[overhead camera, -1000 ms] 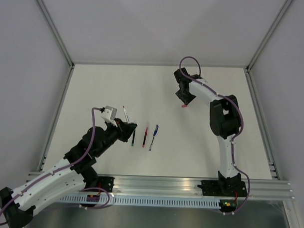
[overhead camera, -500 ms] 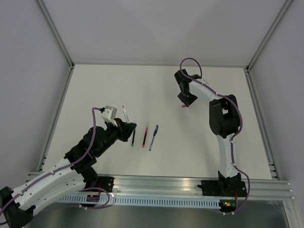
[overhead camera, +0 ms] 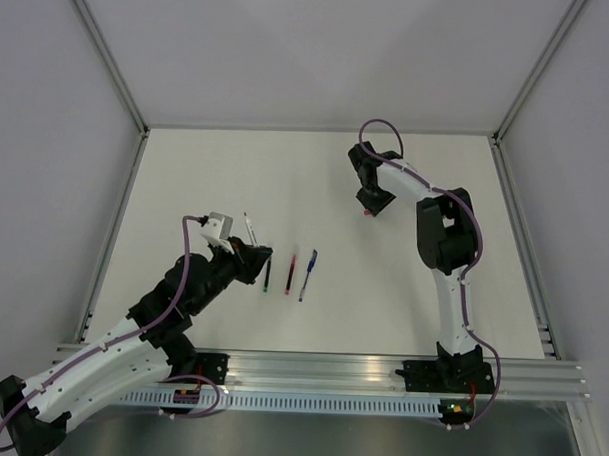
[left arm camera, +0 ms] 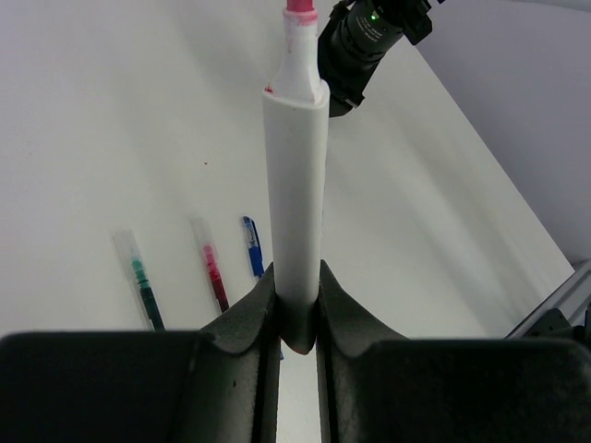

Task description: Insert the pens into the pen caps

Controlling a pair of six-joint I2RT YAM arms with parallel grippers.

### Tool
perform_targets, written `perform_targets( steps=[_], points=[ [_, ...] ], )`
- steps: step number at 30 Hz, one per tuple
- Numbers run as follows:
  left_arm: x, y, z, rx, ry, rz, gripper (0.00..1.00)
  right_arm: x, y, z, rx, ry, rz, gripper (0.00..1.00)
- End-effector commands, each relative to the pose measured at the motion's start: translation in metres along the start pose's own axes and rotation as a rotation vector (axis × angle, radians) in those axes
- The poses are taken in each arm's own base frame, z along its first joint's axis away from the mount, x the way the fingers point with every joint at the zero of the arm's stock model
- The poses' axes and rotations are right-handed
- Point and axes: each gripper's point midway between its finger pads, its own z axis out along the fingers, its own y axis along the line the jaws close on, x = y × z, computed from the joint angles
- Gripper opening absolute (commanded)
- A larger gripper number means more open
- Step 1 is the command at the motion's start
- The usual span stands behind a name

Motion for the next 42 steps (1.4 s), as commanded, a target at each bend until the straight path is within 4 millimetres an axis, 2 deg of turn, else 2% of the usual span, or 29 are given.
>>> perform_targets(
  steps=[1,5,7,8,9,12,16,19,20,21,22,23,24,26,27,28,29,30,31,32,33,34,35,37,38,39,40,41,42],
  points=[
    [-0.008,0.002,-0.002,-0.018,-0.034,-0.029,0.02,0.007,-0.012,0.013,0.055,0.039,0.01,0.4],
    [-0.01,0.001,-0.004,-0.012,-0.04,-0.032,0.02,0.009,-0.021,0.018,0.105,0.051,-0.011,0.37],
    [-0.01,0.0,-0.004,-0.009,-0.042,-0.036,0.02,0.01,-0.023,0.02,0.107,0.051,-0.01,0.32],
    [-0.009,0.0,-0.005,-0.009,-0.042,-0.034,0.02,0.011,-0.024,0.02,0.104,0.055,-0.01,0.28],
    [-0.01,0.001,-0.005,-0.011,-0.044,-0.034,0.02,0.013,-0.023,0.021,0.095,0.064,-0.012,0.17],
    [-0.01,0.0,-0.005,-0.006,-0.044,-0.029,0.02,0.018,-0.023,0.023,0.091,0.085,-0.041,0.0],
    [-0.005,-0.016,-0.004,0.091,-0.02,-0.005,0.02,0.008,-0.022,0.013,0.055,0.081,-0.1,0.0],
    [-0.003,-0.041,-0.002,0.227,-0.003,0.014,0.02,-0.014,-0.017,-0.011,-0.018,0.028,-0.179,0.0],
    [0.0,-0.047,-0.002,0.262,0.01,0.018,0.02,-0.028,-0.013,-0.03,-0.063,-0.012,-0.188,0.0],
    [0.002,-0.052,-0.001,0.285,0.025,0.022,0.02,-0.036,-0.01,-0.04,-0.101,-0.041,-0.2,0.0],
    [0.008,-0.06,0.001,0.333,0.057,0.031,0.02,-0.039,-0.014,-0.046,-0.116,-0.055,-0.224,0.0],
    [0.011,-0.066,0.001,0.365,0.074,0.036,0.02,-0.052,-0.015,-0.071,-0.173,-0.094,-0.253,0.0],
    [0.016,-0.076,-0.002,0.431,0.107,0.041,0.02,-0.059,-0.007,-0.082,-0.234,-0.125,-0.255,0.0],
    [0.023,-0.088,-0.001,0.505,0.135,0.044,0.02,-0.062,-0.012,-0.112,-0.342,-0.141,-0.327,0.0],
    [0.028,-0.099,-0.006,0.576,0.168,0.047,0.02,-0.065,-0.002,-0.125,-0.426,-0.163,-0.34,0.0],
    [0.028,-0.105,-0.007,0.614,0.164,0.049,0.02,-0.058,-0.008,-0.127,-0.465,-0.155,-0.375,0.0],
    [0.033,-0.107,-0.007,0.635,0.185,0.049,0.02,-0.061,0.003,-0.159,-0.61,-0.178,-0.403,0.0],
    [0.035,-0.11,-0.008,0.656,0.197,0.046,0.02,-0.056,0.005,-0.172,-0.685,-0.176,-0.426,0.0],
    [0.037,-0.115,-0.011,0.694,0.214,0.045,0.02,-0.041,-0.001,-0.169,-0.734,-0.147,-0.459,0.0],
    [0.038,-0.119,-0.012,0.719,0.216,0.045,0.02,-0.032,-0.001,-0.202,-0.889,-0.126,-0.486,0.0],
    [0.04,-0.123,-0.016,0.749,0.229,0.038,0.02,-0.021,0.001,-0.207,-0.971,-0.134,-0.491,0.0],
    [0.041,-0.124,-0.017,0.761,0.233,0.036,0.02,-0.017,0.0,-0.22,-1.036,-0.142,-0.49,0.0],
    [0.04,-0.126,-0.018,0.776,0.227,0.035,0.02,-0.019,0.001,-0.251,-1.149,-0.183,-0.487,0.0],
    [0.04,-0.126,-0.018,0.775,0.231,0.028,0.02,0.004,-0.004,-0.268,-1.22,-0.177,-0.521,0.0],
    [0.041,-0.126,-0.019,0.778,0.235,0.028,0.02,0.005,-0.004,-0.294,-1.311,-0.216,-0.524,0.0],
    [0.041,-0.128,-0.02,0.792,0.239,0.024,0.02,0.023,-0.007,-0.304,-1.361,-0.198,-0.553,0.0],
    [0.042,-0.129,-0.02,0.795,0.243,0.021,0.02,0.027,-0.008,-0.317,-1.412,-0.198,-0.549,0.0],
    [0.041,-0.13,-0.02,0.799,0.243,0.02,0.02,0.027,-0.012,-0.343,-1.505,-0.226,-0.547,0.0],
    [0.043,-0.128,-0.017,0.783,0.251,0.015,0.02,0.035,-0.015,-0.355,-1.542,-0.223,-0.552,0.0]
  ],
)
